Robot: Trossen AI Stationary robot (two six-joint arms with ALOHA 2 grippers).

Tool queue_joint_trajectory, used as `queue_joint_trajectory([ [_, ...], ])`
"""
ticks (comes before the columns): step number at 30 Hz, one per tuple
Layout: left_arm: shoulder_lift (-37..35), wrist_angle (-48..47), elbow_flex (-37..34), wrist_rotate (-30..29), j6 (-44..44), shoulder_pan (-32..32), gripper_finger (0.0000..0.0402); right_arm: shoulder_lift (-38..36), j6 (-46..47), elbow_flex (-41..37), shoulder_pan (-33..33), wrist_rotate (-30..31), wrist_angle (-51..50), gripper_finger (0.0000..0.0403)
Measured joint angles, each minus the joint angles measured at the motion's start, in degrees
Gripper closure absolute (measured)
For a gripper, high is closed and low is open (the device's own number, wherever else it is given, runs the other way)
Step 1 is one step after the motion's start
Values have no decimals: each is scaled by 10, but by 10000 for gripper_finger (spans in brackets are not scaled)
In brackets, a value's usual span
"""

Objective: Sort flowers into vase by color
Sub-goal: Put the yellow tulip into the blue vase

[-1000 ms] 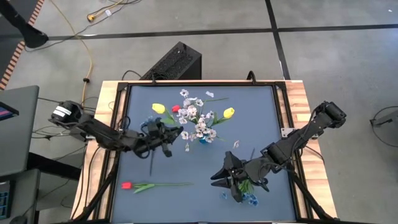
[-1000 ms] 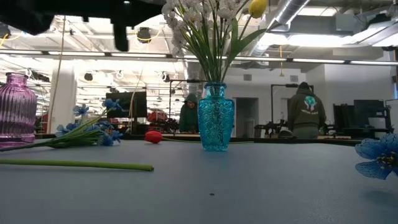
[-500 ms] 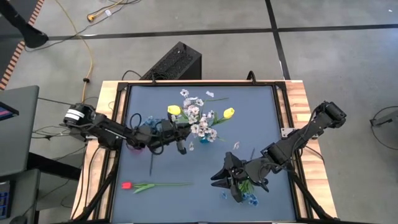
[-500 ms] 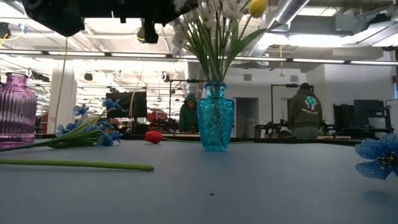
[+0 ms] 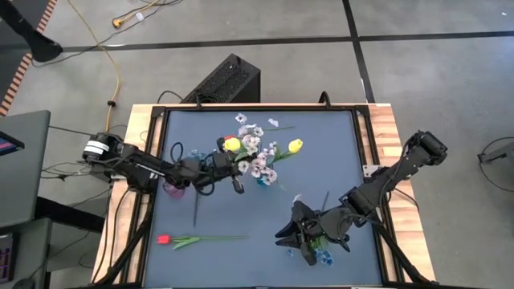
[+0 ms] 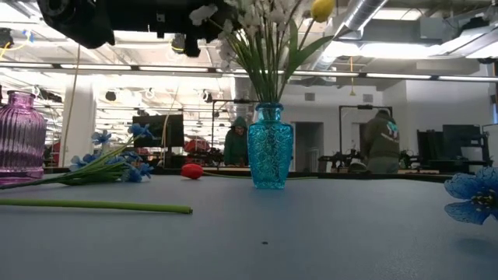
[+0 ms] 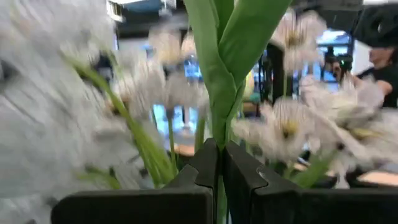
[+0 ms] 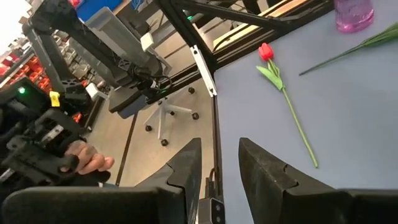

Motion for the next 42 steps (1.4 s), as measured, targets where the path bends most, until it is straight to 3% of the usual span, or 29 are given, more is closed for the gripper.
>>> queue_joint_trajectory([
  [4, 2, -32, 0, 27, -37, 2, 401, 0, 1, 0, 0, 0, 0, 271],
  [15, 12, -106, 0, 30, -71, 2, 401, 0, -3, 0, 0, 0, 0, 271],
  [26, 95, -77, 2, 39, -146, 12, 401, 0, 15, 0, 4, -2, 4, 271],
  [32, 95, -73, 2, 40, -174, 13, 400, 0, 16, 0, 10, -2, 4, 271],
  [42, 94, -61, 2, 35, -184, 11, 334, 0, 10, 0, 11, -2, 3, 271],
])
